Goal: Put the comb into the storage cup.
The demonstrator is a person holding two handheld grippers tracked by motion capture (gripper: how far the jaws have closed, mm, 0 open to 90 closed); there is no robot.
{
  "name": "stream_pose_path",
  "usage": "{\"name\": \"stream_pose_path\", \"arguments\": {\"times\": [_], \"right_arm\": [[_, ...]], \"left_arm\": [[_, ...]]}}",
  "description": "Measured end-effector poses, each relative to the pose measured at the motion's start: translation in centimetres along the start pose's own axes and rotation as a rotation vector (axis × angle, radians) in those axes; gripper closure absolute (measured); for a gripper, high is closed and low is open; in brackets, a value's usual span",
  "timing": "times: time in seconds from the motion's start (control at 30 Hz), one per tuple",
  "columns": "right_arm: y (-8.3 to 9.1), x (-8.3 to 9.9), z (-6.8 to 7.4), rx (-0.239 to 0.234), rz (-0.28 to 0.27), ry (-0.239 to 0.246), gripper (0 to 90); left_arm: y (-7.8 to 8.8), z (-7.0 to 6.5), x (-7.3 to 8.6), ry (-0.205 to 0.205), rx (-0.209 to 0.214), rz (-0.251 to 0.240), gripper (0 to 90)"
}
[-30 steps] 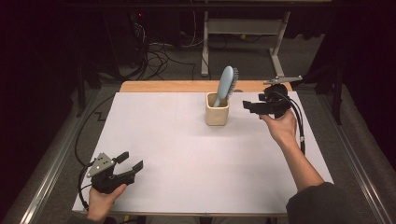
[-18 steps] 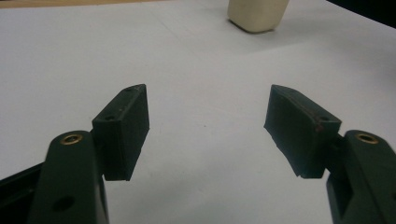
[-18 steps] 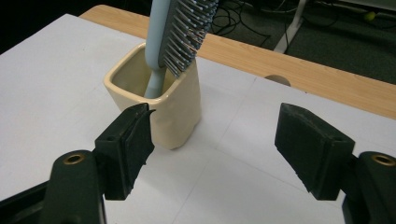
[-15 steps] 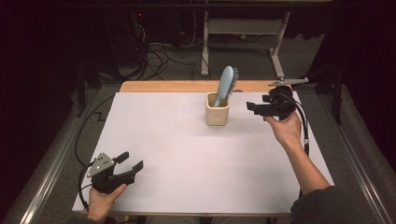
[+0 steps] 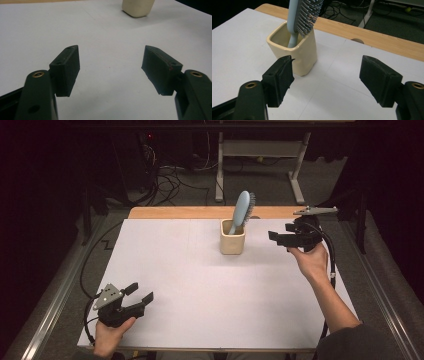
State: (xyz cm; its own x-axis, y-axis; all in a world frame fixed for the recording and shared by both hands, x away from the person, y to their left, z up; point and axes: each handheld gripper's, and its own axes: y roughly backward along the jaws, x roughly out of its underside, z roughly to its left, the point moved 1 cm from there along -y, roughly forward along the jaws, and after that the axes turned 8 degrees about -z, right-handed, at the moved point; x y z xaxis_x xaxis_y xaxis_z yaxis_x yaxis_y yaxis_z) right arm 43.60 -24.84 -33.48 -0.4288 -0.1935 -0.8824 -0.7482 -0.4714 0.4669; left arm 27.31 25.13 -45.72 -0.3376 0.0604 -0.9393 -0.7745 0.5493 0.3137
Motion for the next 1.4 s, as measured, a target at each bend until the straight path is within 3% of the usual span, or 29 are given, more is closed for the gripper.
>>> {"name": "stream_pose_path", "arguments": {"times": [1.4], "right_arm": [[3.6, 1.9, -1.4, 0.001, -0.045, -0.024, 26.7]], "left_arm": [[-0.1, -0.1, 0.0, 0.0, -0.001, 0.005, 31.5]]}}
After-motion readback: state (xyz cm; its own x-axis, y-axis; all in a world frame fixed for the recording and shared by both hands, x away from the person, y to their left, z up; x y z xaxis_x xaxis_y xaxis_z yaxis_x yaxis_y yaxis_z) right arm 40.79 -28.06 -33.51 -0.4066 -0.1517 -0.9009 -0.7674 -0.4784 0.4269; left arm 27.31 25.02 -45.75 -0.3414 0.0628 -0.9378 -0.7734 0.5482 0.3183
